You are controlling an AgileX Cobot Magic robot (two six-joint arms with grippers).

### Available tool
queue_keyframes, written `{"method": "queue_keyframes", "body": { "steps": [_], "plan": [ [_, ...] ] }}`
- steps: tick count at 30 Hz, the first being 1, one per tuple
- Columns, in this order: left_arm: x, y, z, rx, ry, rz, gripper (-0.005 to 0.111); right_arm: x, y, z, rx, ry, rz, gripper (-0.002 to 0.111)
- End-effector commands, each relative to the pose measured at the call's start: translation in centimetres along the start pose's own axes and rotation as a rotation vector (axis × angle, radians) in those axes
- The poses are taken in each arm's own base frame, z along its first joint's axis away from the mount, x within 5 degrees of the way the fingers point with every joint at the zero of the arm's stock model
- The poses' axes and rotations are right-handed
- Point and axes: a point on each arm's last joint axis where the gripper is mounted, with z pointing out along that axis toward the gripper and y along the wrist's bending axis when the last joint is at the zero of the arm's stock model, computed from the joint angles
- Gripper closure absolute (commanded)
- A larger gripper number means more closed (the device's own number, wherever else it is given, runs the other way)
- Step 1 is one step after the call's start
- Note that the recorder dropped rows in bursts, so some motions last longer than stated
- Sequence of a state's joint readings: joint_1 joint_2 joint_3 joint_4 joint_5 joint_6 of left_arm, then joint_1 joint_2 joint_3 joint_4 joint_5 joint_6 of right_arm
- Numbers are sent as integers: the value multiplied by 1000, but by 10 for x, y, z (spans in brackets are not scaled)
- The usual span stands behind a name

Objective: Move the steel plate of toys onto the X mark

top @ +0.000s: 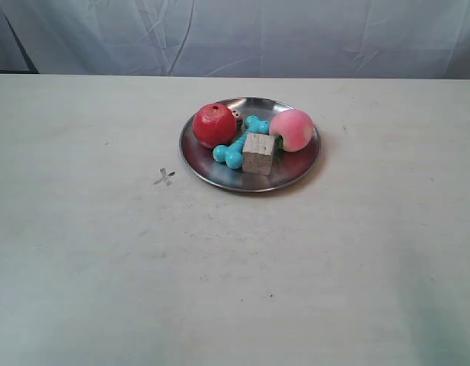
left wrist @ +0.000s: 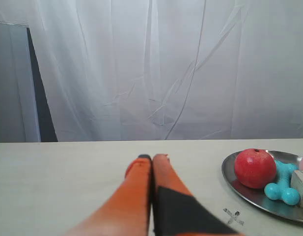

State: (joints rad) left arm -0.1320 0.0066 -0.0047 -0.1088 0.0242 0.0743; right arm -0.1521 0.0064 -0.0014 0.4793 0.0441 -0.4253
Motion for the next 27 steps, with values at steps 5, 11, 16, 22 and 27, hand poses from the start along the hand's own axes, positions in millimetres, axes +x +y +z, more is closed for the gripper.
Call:
{"method": "queue_keyframes", "body": {
  "steps": [5,11,16,22,27],
  "plan": [
    [0,0,0,-1,-11,-3,107,0,0,0,7,-6,-2,108],
    [0,0,0,-1,-11,-3,107,0,0,0,7,-6,-2,108],
    [-9,1,-1,-8,-115,-26,107,0,0,0,0,-9,248,108],
    [-23,5,-4,3,-284,-446,107,-3,0,-1,-17,-38,1235,108],
    [-53,12,-19,4,-659,-441,107,-8,-11,-2,62,-159,1103,108]
  ]
}}
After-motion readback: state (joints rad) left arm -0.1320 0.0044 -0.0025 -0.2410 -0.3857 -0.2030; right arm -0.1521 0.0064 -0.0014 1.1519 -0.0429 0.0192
